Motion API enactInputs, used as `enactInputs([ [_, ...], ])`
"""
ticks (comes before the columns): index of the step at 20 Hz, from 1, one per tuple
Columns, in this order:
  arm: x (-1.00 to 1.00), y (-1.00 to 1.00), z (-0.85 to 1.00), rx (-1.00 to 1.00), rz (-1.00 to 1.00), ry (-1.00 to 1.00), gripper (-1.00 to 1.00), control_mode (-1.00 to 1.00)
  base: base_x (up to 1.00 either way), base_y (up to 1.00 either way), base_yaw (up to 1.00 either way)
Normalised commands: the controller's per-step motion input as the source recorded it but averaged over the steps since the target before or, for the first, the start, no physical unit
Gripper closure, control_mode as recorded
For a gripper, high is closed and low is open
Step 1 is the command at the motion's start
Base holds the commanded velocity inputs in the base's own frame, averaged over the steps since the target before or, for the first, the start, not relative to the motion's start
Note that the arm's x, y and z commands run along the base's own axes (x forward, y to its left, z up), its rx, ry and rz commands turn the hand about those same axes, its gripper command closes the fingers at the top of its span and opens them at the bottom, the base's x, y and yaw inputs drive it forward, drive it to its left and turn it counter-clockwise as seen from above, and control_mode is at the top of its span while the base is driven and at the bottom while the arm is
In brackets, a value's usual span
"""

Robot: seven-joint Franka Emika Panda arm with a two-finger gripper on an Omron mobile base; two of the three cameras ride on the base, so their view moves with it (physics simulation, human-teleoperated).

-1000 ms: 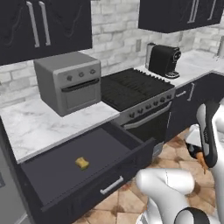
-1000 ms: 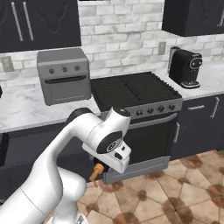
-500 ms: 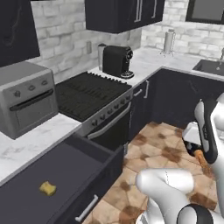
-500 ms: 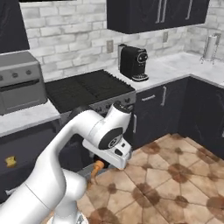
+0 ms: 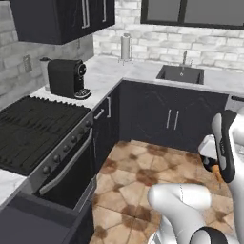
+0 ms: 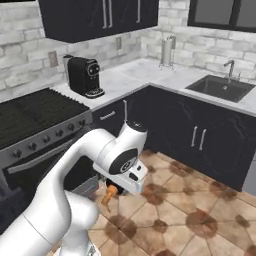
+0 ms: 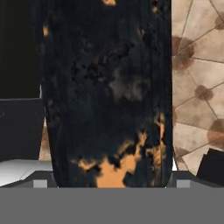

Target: Restock the sink supplies by placing the sponge and soap dispenser on the counter and next to the sink. Make sure the soap dispenser is upright.

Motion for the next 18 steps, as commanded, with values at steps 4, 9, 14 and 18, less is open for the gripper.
enactInputs([
  [4, 0.0, 0.0, 0.0, 0.0, 0.0, 0.0, 1.0, 1.0, 1.0, -0.32, -0.35],
  [9, 0.0, 0.0, 0.0, 0.0, 0.0, 0.0, 1.0, 1.0, 1.0, -0.21, -0.27],
  [14, 0.0, 0.0, 0.0, 0.0, 0.0, 0.0, 1.0, 1.0, 1.0, -0.14, -0.2],
  [18, 0.0, 0.0, 0.0, 0.0, 0.0, 0.0, 1.0, 1.0, 1.0, -0.12, -0.16],
])
